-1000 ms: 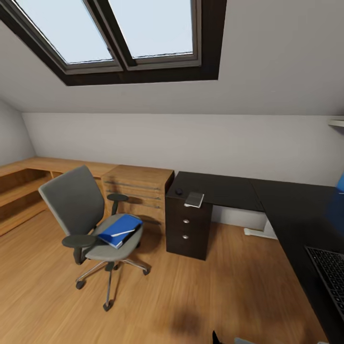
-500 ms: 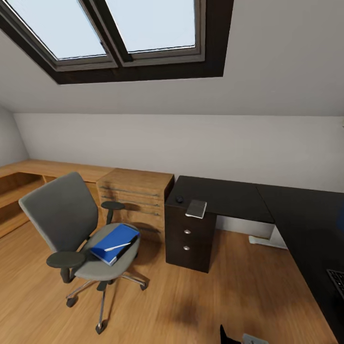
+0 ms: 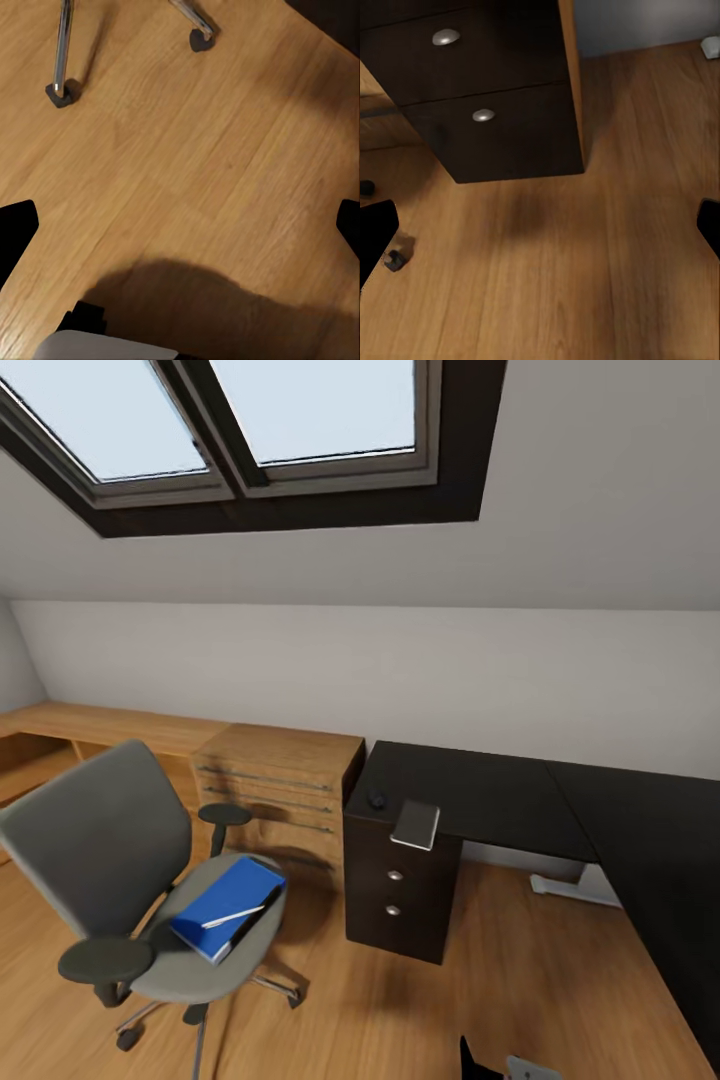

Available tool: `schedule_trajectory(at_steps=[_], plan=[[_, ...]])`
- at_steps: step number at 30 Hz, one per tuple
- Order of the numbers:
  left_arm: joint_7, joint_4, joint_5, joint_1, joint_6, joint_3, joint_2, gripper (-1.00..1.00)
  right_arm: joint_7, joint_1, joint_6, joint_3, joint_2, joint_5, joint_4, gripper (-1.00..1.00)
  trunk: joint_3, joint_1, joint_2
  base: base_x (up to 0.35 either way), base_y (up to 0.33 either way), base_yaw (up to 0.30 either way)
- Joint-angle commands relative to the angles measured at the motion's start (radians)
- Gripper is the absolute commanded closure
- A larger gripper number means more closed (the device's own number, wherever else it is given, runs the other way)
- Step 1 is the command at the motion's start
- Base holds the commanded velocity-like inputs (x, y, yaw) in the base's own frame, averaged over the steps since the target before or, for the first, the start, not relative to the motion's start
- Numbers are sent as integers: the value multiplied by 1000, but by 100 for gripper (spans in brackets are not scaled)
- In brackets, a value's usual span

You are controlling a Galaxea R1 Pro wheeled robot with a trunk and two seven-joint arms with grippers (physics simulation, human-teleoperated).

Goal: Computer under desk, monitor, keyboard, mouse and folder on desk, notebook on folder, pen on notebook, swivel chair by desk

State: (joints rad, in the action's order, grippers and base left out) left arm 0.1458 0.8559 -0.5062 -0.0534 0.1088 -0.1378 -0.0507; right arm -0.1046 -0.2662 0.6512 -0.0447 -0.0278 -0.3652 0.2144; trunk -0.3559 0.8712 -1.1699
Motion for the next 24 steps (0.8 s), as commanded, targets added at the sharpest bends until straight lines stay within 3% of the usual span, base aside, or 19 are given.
schedule_trajectory(at_steps=[1, 7, 11, 19, 22, 24], plan=[[9, 3, -9, 0, 3, -5, -1, -100, -6, -1, 4, -4, 0, -11, -1, -100, 2, -3, 7, 335, 0, 0], [9, 3, -9, 0, 3, -5, -1, -100, -5, -1, 4, -4, -2, -11, -1, -100, 21, -26, 49, 335, 0, 8], [9, 3, -9, 0, 3, -6, -1, -100, -5, -1, 4, -6, -9, -7, -1, -100, 18, -26, 49, 307, -26, 103], [8, 12, -7, 0, -2, -8, 0, -100, -6, -1, 4, -6, -12, -6, -1, -100, 13, -34, 63, 66, -6, 109], [8, 14, 6, 0, -67, -15, 0, -100, -6, -1, 4, -6, -12, -6, -1, -100, 18, -45, 84, 3, 0, 81], [8, 15, 11, 0, -171, -24, -1, -100, -6, -1, 4, -6, -12, -6, -1, -100, 21, -53, 98, 1, 0, 25]])
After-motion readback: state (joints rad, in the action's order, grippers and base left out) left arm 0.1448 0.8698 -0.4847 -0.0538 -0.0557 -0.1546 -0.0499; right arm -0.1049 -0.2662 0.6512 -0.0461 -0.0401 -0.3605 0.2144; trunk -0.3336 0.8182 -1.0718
